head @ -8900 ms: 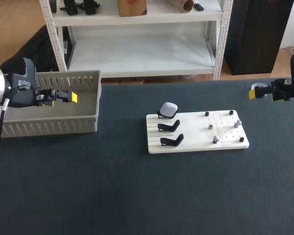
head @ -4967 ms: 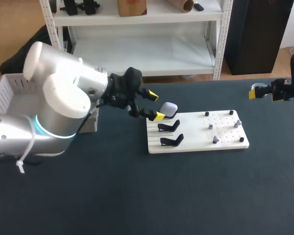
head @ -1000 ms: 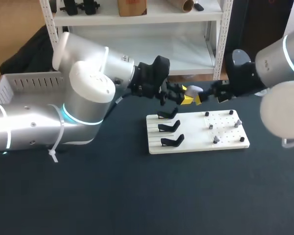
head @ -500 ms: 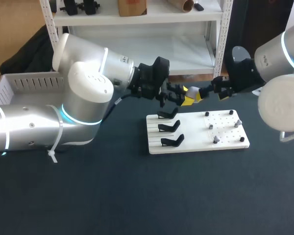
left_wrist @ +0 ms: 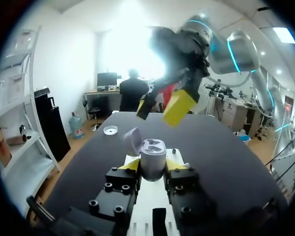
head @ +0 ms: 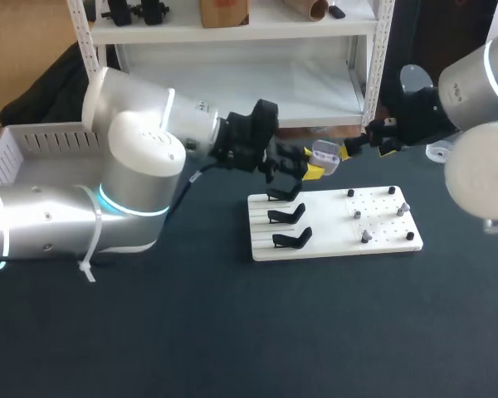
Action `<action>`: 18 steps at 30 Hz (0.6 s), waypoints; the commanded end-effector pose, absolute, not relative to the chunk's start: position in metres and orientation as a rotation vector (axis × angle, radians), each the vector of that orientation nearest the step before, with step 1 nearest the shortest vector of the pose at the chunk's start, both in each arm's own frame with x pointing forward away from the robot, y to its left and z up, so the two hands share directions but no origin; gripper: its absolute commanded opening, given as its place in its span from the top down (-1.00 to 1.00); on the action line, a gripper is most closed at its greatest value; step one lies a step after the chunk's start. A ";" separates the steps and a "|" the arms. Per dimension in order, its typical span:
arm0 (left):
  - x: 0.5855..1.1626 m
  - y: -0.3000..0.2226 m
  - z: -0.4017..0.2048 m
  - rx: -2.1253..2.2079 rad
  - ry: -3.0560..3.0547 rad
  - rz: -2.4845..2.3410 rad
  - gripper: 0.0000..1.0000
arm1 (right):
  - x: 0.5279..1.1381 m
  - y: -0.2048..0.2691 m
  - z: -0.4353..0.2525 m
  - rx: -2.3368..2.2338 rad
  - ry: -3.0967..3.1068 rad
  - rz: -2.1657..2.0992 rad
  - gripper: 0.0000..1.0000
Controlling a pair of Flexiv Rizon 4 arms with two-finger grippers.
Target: Pick up each earbud case from the left stands, insert the matching earbuds, close the lid, and place the case in the box.
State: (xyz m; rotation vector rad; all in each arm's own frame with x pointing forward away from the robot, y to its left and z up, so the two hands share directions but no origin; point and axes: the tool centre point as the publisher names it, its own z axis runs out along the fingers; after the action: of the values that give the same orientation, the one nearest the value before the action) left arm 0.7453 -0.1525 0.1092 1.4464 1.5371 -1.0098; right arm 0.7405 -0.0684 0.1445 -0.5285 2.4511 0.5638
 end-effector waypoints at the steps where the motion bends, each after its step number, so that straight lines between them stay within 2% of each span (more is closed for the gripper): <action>1: 0.735 -0.139 0.114 1.336 1.481 -1.029 1.00 | 0.716 -0.087 0.153 -0.541 2.464 0.384 -1.00; 11: 0.736 -0.118 0.140 1.122 1.450 -1.018 1.00 | 0.704 -0.136 0.143 -0.534 2.707 0.073 -1.00; 18: 0.736 -0.118 0.140 1.122 1.450 -1.018 1.00 | 0.691 -0.147 0.121 -0.432 2.781 -0.171 -1.00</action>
State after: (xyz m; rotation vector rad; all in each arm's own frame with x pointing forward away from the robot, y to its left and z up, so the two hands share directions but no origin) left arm 0.7402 -0.1183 0.1413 1.1741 1.4466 -1.0571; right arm 0.6938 -0.1513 0.1274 -0.4944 2.8009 0.0928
